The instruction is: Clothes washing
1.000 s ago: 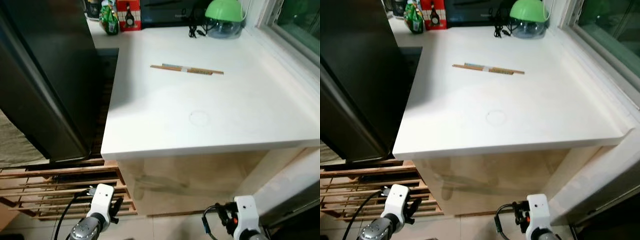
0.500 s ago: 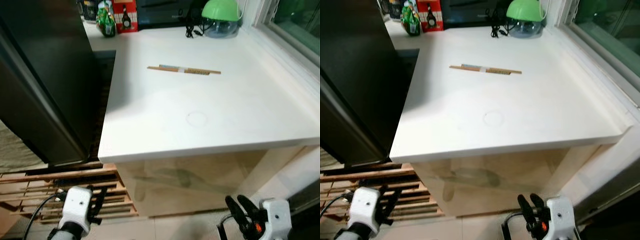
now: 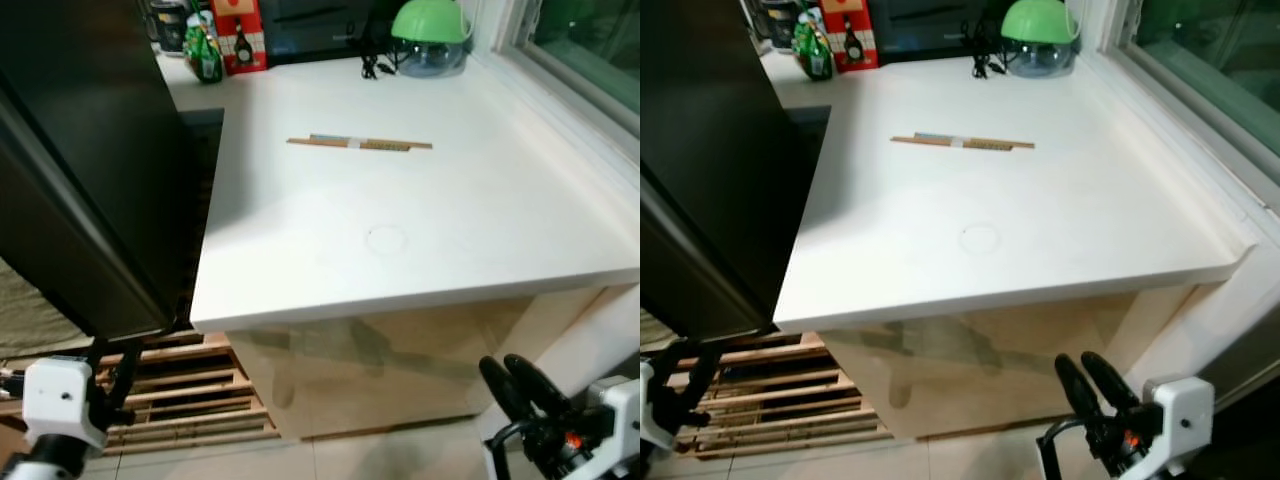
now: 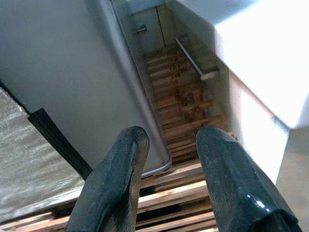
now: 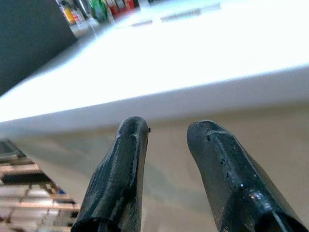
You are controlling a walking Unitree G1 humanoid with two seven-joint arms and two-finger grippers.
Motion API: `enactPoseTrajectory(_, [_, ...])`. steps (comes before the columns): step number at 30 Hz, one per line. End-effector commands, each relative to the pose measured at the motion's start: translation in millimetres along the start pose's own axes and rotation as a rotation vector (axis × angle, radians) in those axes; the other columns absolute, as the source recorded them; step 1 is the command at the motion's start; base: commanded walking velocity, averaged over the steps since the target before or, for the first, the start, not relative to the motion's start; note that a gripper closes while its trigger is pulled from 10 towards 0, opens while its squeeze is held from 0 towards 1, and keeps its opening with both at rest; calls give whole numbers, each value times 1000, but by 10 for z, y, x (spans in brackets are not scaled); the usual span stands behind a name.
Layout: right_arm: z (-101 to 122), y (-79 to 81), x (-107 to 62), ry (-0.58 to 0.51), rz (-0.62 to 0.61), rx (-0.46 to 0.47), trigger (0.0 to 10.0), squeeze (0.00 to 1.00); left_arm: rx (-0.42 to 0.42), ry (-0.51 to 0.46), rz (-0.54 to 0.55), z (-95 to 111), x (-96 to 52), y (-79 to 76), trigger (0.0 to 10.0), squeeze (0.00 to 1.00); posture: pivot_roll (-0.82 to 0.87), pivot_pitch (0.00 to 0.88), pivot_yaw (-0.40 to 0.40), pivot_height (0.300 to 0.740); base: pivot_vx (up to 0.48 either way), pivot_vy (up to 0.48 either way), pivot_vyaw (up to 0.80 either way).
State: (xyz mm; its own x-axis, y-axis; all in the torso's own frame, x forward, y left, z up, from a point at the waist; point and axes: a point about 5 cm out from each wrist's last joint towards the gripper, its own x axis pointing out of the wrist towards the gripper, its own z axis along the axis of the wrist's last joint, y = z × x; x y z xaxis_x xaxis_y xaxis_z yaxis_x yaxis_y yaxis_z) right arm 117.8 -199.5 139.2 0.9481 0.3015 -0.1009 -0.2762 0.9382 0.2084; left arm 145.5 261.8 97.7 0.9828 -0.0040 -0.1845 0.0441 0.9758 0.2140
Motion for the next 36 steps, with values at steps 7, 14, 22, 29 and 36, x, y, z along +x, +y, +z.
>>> enactPoseTrajectory(7, [47, -24, -10, -1, -20, 28, 10000, 0, 60, 228, -24, -351, -153, 104, 10000, 302, -103, 0, 135, 740, 0, -44, 0])
enactPoseTrajectory(14, [71, -33, 4, 1, -28, 33, 10000, 0, -16, 171, 37, -261, -115, 271, 10000, 0, -99, 0, 130, 740, 0, 0, 0])
enactPoseTrajectory(22, [416, -20, 227, -154, -11, 45, 10000, 0, 22, -227, -94, 903, 499, 190, 10000, 0, -84, 0, 111, 740, 0, 0, 0])
enactPoseTrajectory(29, [677, -69, 420, -242, -102, 5, 10000, 0, -52, -285, -212, 1263, 716, -119, 10000, 0, -100, 0, 125, 740, 0, 0, 0])
enactPoseTrajectory(36, [682, -139, 779, -195, -243, -118, 10000, 0, -84, -271, -205, 1384, 1143, -367, 10000, 0, -103, 0, 113, 740, 0, 0, 0])
